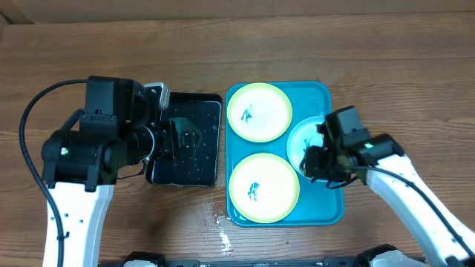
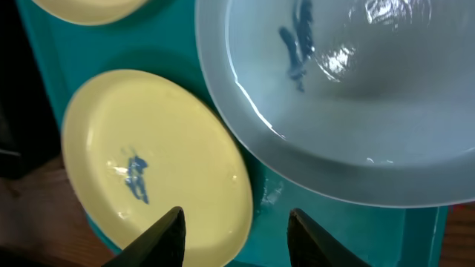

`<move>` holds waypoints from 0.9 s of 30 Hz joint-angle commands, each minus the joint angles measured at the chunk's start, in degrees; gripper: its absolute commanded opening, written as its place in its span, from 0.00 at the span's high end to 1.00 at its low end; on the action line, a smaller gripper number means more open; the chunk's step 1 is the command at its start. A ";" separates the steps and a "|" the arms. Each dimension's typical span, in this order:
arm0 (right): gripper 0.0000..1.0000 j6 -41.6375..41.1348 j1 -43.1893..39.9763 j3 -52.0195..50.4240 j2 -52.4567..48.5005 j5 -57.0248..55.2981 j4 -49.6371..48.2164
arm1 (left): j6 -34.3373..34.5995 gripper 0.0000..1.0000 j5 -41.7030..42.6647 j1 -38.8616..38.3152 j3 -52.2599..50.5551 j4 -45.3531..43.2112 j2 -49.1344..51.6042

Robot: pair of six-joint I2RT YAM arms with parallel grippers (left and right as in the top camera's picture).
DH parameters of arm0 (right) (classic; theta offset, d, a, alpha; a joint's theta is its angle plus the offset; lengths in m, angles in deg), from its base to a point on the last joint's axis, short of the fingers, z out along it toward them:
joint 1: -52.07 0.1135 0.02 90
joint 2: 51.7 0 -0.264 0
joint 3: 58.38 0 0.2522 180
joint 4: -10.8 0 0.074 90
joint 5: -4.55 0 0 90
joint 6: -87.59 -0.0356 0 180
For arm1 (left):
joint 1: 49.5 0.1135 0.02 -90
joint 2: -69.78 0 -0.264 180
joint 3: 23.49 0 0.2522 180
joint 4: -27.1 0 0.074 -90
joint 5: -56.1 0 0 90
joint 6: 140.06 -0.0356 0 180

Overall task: Clean dirty plates on tray and stack at the side
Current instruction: 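Reach left gripper to the sponge and right gripper to the near yellow plate, then grasp the green sponge with the left gripper and lift it from the black tray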

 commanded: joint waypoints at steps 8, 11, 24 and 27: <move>0.66 -7.26 7.15 -0.17 -14.80 -8.39 -3.06 | 1.29 0.00 -0.33 -3.08 1.18 1.73 6.32; 0.67 -9.84 7.17 -0.20 -15.19 -10.84 -3.85 | 1.27 0.00 -0.48 -3.06 1.18 2.08 8.33; 0.75 -6.91 11.39 -0.28 -15.19 -6.43 -5.55 | 2.08 0.00 -3.87 -2.91 1.18 1.42 12.02; 0.75 -7.87 11.61 -0.28 -15.19 -6.36 -5.35 | 2.12 0.00 -6.05 -2.91 1.18 2.93 12.02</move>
